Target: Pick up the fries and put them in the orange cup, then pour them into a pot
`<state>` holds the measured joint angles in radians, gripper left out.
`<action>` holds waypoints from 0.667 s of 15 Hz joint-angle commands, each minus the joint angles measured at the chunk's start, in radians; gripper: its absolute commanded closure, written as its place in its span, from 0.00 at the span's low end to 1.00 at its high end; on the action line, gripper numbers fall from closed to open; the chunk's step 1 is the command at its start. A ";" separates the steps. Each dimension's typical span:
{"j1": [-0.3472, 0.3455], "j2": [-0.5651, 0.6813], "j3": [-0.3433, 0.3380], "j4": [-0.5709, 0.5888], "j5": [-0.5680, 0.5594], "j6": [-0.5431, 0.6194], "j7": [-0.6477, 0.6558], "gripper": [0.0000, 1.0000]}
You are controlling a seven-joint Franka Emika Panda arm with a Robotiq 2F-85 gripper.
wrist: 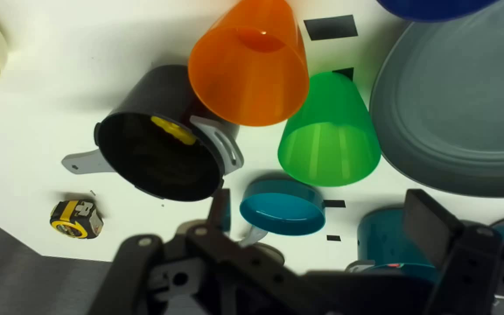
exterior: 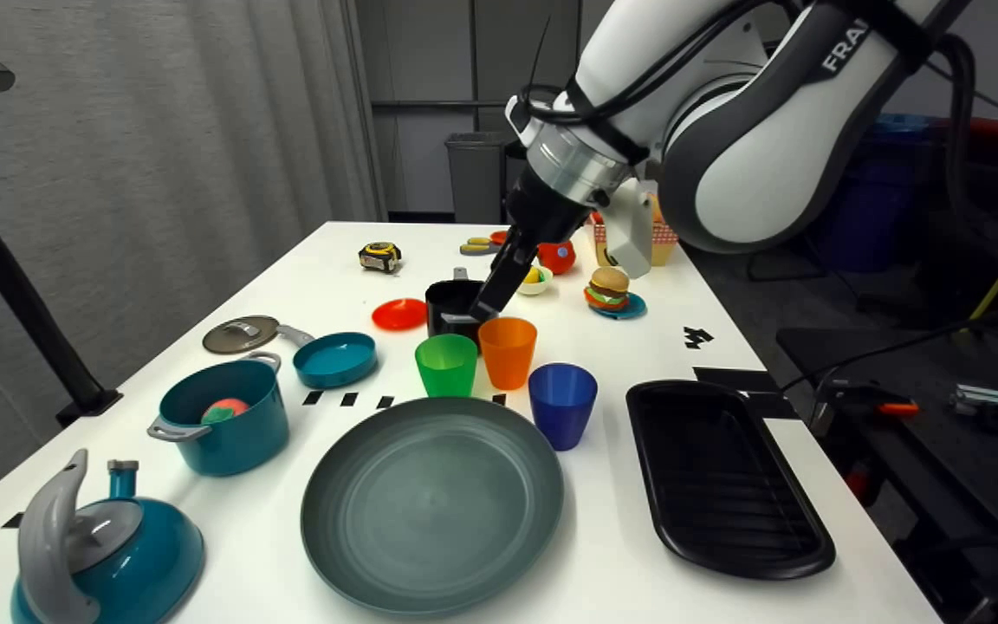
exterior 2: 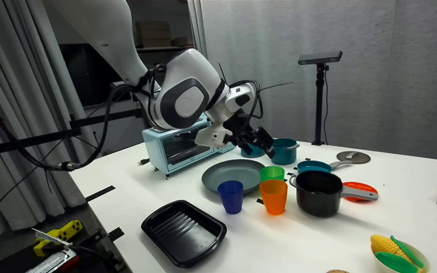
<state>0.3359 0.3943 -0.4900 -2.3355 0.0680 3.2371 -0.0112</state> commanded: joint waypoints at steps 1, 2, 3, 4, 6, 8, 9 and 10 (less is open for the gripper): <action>0.039 -0.153 -0.043 -0.076 -0.010 -0.083 -0.012 0.00; 0.032 -0.196 -0.034 -0.091 -0.013 -0.126 -0.018 0.00; 0.027 -0.236 -0.029 -0.104 -0.011 -0.174 -0.020 0.00; 0.020 -0.119 -0.023 -0.043 -0.002 -0.095 -0.002 0.00; 0.019 -0.144 -0.023 -0.051 -0.002 -0.110 -0.003 0.00; 0.019 -0.131 -0.022 -0.050 -0.001 -0.108 -0.003 0.00; 0.019 -0.126 -0.021 -0.050 -0.001 -0.108 -0.003 0.00; 0.019 -0.122 -0.021 -0.049 -0.001 -0.107 -0.003 0.00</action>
<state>0.3554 0.2724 -0.5111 -2.3841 0.0665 3.1298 -0.0142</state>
